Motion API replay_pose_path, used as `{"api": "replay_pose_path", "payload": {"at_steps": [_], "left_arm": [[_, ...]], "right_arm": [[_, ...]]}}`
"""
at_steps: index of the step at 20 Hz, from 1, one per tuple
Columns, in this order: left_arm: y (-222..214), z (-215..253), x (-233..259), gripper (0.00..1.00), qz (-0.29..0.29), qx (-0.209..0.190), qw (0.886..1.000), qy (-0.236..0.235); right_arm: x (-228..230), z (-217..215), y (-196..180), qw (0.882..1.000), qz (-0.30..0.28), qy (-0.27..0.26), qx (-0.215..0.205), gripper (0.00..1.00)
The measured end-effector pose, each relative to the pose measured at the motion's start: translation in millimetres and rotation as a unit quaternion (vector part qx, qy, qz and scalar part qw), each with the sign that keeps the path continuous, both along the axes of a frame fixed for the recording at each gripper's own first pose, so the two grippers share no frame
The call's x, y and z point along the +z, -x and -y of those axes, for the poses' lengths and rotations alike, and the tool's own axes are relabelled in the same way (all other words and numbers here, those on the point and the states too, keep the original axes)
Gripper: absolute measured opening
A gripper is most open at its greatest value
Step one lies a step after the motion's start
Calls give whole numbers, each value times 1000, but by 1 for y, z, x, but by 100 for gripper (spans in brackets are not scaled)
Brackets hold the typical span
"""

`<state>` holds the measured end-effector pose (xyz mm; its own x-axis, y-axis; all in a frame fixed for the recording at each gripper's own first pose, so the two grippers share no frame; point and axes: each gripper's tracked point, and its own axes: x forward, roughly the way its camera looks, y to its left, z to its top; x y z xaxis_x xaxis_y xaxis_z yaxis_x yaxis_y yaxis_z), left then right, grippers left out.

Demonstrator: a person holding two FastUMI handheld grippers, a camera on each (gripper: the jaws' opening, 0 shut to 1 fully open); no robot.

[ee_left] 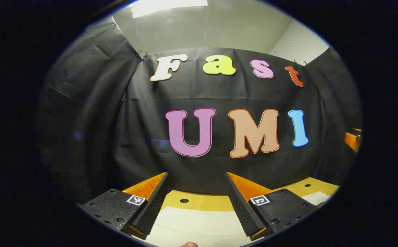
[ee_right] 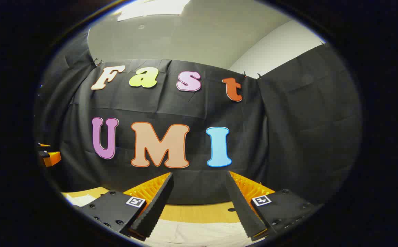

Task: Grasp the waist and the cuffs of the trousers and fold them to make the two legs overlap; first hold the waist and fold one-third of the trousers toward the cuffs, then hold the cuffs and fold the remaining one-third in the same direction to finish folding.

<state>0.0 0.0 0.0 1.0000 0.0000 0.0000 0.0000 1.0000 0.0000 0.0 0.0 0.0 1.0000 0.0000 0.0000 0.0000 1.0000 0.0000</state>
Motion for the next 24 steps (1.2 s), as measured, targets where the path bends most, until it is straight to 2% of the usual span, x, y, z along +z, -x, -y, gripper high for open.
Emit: {"api": "replay_pose_path", "payload": {"at_steps": [7,10,16,24], "left_arm": [[3,-13,9,92,14,13,1000,-17],[6,-19,11,95,18,17,999,-26],[6,-23,11,95,18,20,999,-24],[1,-24,5,95,12,21,1000,-18]], "right_arm": [[4,-4,-1,1000,8,13,10,97],[3,-3,0,1000,10,17,13,97],[4,8,0,1000,11,20,3,97],[-10,28,5,996,4,84,19,98]]}}
